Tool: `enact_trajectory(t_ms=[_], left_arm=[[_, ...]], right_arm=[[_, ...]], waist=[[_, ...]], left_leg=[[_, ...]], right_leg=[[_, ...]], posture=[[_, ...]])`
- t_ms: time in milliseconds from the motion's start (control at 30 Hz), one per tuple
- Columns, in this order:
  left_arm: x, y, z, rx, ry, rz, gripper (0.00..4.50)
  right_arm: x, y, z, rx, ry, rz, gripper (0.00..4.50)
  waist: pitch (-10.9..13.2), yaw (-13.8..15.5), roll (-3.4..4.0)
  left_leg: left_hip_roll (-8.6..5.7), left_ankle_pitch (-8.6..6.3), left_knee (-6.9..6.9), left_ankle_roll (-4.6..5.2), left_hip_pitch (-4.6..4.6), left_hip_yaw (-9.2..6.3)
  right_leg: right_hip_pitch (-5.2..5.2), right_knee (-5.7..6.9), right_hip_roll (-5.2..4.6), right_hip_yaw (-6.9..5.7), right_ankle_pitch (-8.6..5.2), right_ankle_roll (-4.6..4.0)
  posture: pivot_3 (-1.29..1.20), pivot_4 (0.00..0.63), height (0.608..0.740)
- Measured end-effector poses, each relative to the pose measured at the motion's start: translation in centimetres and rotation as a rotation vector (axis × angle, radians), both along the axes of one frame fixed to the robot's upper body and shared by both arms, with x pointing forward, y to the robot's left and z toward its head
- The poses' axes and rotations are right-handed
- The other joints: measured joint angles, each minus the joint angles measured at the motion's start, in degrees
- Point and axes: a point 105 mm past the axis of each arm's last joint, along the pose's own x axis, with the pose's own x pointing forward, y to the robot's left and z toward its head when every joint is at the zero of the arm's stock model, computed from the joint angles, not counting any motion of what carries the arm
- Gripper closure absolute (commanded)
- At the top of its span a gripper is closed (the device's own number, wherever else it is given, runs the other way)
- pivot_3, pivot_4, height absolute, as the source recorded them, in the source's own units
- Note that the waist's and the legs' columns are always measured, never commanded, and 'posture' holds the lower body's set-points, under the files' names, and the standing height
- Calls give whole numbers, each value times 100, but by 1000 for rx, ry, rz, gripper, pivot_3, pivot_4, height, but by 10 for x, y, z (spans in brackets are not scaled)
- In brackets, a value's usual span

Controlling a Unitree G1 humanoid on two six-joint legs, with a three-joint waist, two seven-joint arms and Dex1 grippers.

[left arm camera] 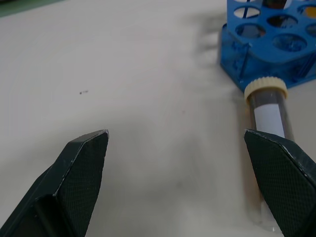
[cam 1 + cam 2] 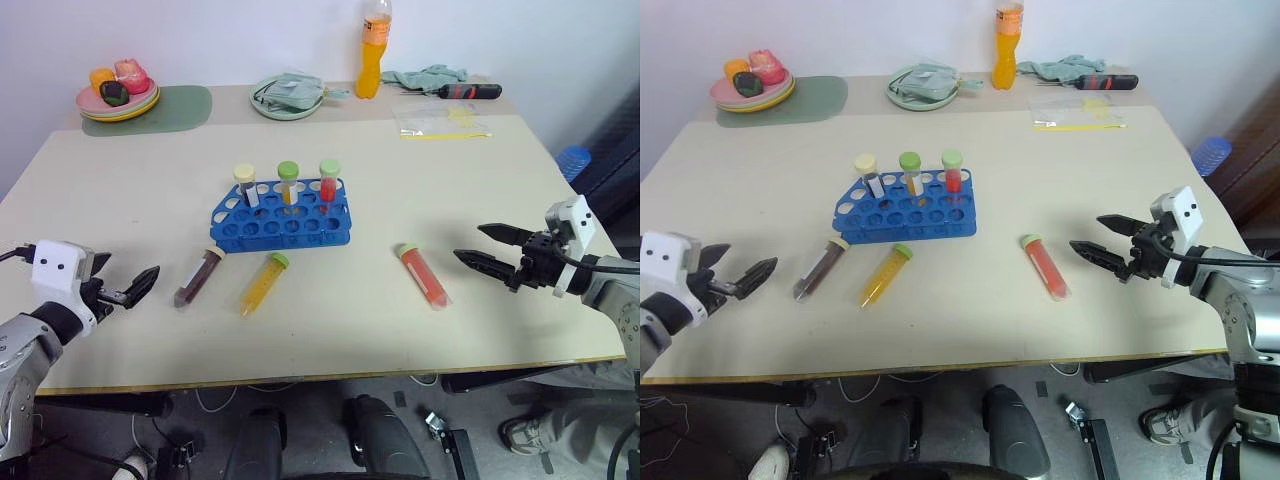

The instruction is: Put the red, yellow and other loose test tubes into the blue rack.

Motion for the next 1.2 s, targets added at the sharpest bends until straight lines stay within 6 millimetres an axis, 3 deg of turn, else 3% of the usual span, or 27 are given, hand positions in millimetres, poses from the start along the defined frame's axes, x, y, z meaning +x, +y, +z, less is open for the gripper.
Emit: enact_trajectory(t_ms=[200,367,400,567,733,900,1200], left_arm=[[2,-2,0,-7,-8,-1,3],[4,-14,5,-14,-23,-64,3],[5,-26,9,-21,-34,-123,3],[-5,-126,22,-50,-49,-588,3],[-21,-188,6,-39,14,-888,3],[-23,-207,-9,-7,27,-968,3],[-20,-205,-18,-6,25,-946,3]], right_arm=[[3,0,-1,-29,4,-36,132],[9,15,8,-70,9,-57,132],[9,21,10,-95,23,-54,132],[3,58,13,-204,192,-38,132],[5,59,2,-281,381,-210,132],[7,61,-5,-324,451,-248,132],[9,72,-27,-349,590,-231,132]], waist=[[0,-4,0],[0,0,0],[0,1,1],[0,26,0],[-1,11,1],[-1,-4,1],[-1,0,1]], left_leg=[[0,0,0,0,0,0],[0,0,1,0,-1,0],[0,0,2,0,-1,0],[-1,0,4,0,-4,0],[-1,0,0,0,-4,-2],[-1,-1,0,2,-5,0],[0,-1,2,4,-8,-1]], right_leg=[[0,0,0,0,0,0],[0,1,0,1,0,0],[-1,1,0,1,0,0],[0,-2,-3,2,1,0],[-3,-1,1,2,1,-1],[-4,-2,2,4,1,-1],[-5,-2,3,4,1,0]], posture=[[0,150,740],[0,150,740],[0,150,740],[0,150,740],[0,150,740],[0,150,740],[0,150,740]])
